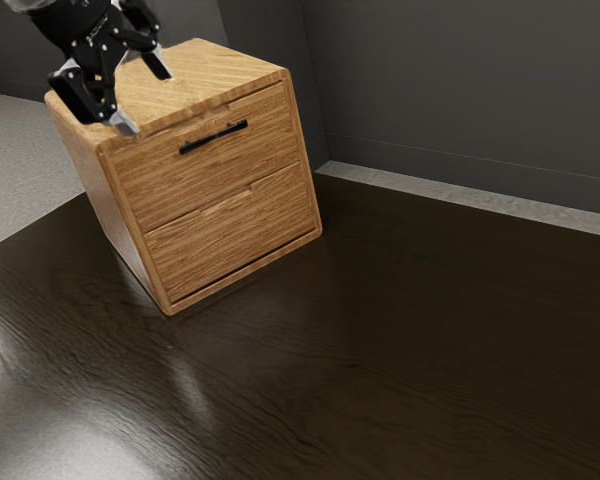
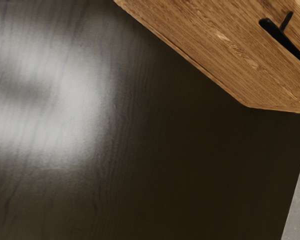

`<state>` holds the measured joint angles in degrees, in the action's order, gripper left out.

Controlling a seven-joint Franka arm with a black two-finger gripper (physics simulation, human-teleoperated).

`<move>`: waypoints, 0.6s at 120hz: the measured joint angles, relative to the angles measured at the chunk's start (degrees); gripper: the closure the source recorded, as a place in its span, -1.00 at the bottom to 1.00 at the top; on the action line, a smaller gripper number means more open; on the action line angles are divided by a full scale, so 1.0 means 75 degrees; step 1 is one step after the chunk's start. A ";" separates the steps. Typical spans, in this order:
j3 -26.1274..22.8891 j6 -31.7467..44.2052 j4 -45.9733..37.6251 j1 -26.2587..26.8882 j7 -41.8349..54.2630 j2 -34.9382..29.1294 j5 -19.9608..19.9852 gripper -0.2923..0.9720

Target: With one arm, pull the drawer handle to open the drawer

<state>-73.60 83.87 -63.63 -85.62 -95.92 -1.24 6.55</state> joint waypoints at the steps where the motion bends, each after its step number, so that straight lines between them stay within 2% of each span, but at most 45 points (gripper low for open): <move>1: 0.0001 0.0036 0.0006 -0.0083 -0.0056 -0.0006 0.0006 -0.50; 28: 0.0069 0.0641 -0.0378 -0.2136 -0.1399 -0.0280 0.0036 -0.49; 32: -0.0093 0.0691 -0.0524 -0.3006 -0.1561 -0.0915 0.0398 -0.49; 40: -0.0588 0.0754 -0.0634 -0.4433 -0.1863 -0.2323 0.1493 -0.49; 48: -0.1451 0.0829 -0.0619 -0.5758 -0.2144 -0.3163 0.2344 -0.49; 59: -0.1727 0.0710 -0.0039 -0.6875 -0.2584 -0.4269 0.3331 -0.49; 72: -0.1746 0.0415 0.0883 -0.7247 -0.3080 -0.4875 0.4112 -0.49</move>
<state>-86.69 86.98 -57.01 -139.97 -119.02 -37.80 37.39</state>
